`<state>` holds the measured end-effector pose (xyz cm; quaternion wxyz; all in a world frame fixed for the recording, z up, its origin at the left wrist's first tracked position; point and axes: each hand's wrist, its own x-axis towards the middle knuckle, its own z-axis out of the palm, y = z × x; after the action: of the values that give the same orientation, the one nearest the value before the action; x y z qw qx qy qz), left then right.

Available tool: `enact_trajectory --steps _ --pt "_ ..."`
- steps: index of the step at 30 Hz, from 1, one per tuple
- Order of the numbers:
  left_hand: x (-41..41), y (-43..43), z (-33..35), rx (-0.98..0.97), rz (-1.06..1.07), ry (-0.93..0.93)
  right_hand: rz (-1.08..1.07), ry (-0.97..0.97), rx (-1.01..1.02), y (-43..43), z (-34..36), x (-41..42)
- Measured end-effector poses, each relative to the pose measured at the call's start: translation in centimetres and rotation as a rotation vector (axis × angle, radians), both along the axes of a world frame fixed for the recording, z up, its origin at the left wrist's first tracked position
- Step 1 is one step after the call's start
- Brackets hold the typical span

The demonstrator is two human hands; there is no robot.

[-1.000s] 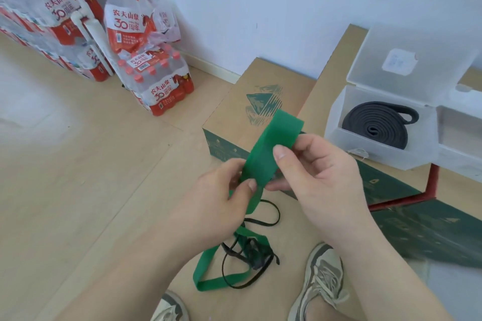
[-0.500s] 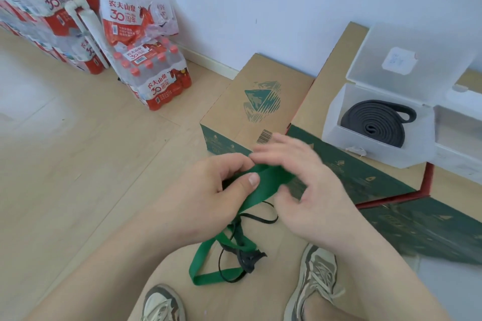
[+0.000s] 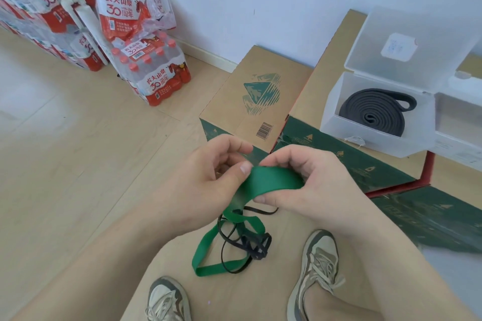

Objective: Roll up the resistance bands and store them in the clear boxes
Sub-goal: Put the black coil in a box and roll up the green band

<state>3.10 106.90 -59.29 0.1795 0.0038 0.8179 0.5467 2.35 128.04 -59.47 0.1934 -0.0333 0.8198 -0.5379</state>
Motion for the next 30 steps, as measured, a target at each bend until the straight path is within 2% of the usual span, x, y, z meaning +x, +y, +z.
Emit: enact_trajectory --steps 5,7,9,12,17,19,22,25,27,30 --pt "0.4 0.0 -0.7 -0.324 -0.308 -0.057 -0.097 -0.143 -0.045 0.7 -0.2 -0.5" --pt "0.8 1.0 -1.1 -0.34 -0.301 -0.055 -0.116 -0.192 -0.088 1.0 -0.4 -0.6" --pt "0.7 1.7 -1.7 -0.325 -0.235 -0.021 -0.061 -0.248 -0.13 1.5 -0.5 -0.4" --pt "0.4 1.7 -2.3 -0.303 -0.241 0.014 0.011 -0.259 -0.118 2.1 0.0 -0.2" --pt "0.3 1.6 -2.1 -0.24 -0.223 0.138 -0.01 -0.076 0.018 3.0 0.1 -0.1" --pt "0.2 1.6 -2.0 -0.269 -0.243 0.174 0.058 0.019 0.133 3.2 -0.6 0.0" --pt "0.3 2.1 -1.9 -0.328 -0.245 0.193 0.081 0.192 0.203 2.5 -1.5 0.4" --pt "0.2 2.4 -1.6 -0.367 -0.146 0.181 -0.16 0.443 0.323 1.9 -1.5 0.2" --pt "0.1 2.2 -1.6 -0.416 -0.078 0.195 -0.348 0.369 0.297 1.8 -0.8 0.1" --pt "0.5 2.5 -1.7 -0.51 -0.096 0.373 -0.34 -0.024 0.117 0.6 -0.4 0.1"
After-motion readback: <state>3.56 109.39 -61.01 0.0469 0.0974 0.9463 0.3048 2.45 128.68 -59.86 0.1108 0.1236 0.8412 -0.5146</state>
